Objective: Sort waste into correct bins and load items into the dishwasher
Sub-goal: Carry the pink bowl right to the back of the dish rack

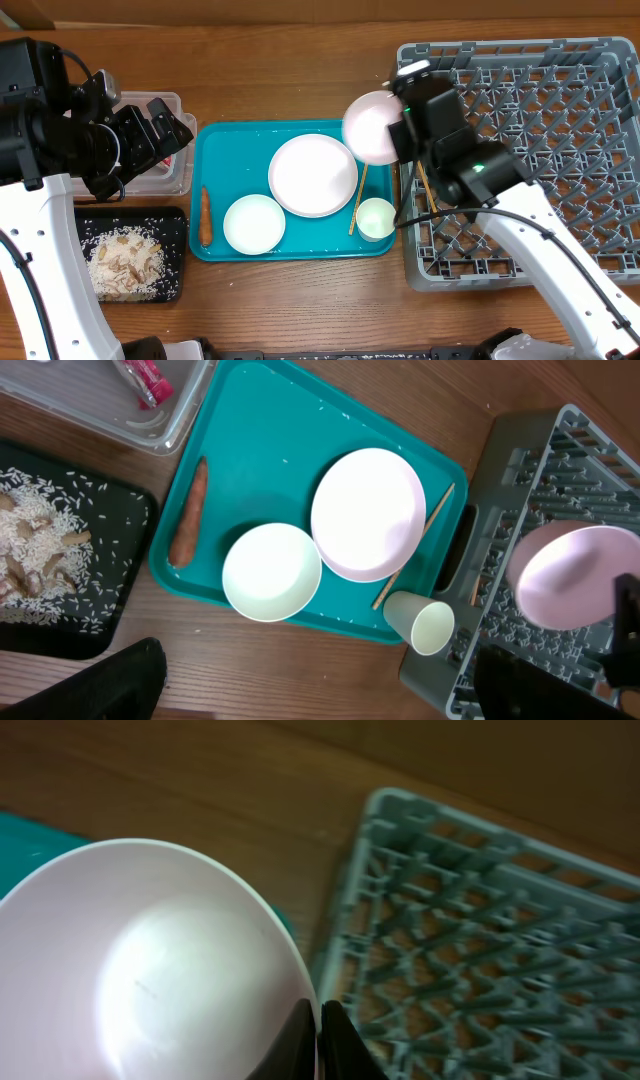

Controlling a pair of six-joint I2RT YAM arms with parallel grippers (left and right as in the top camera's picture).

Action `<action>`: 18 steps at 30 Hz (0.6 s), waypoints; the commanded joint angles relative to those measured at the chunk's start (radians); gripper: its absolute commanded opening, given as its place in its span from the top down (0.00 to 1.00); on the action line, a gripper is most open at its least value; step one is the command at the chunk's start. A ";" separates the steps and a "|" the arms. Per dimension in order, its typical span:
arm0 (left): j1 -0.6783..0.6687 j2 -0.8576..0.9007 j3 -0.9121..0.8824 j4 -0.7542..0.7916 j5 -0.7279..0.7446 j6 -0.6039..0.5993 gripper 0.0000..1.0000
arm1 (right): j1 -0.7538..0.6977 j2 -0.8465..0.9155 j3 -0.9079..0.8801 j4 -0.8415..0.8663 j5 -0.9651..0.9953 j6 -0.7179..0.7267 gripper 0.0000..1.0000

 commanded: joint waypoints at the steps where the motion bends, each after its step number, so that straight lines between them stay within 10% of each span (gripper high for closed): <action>1: 0.004 0.001 0.006 -0.002 0.003 -0.002 0.00 | -0.061 -0.027 0.028 0.039 0.240 -0.063 0.96; 18: 0.004 0.001 0.006 -0.002 0.003 -0.002 0.00 | -0.352 0.274 0.028 0.815 0.802 -0.673 0.96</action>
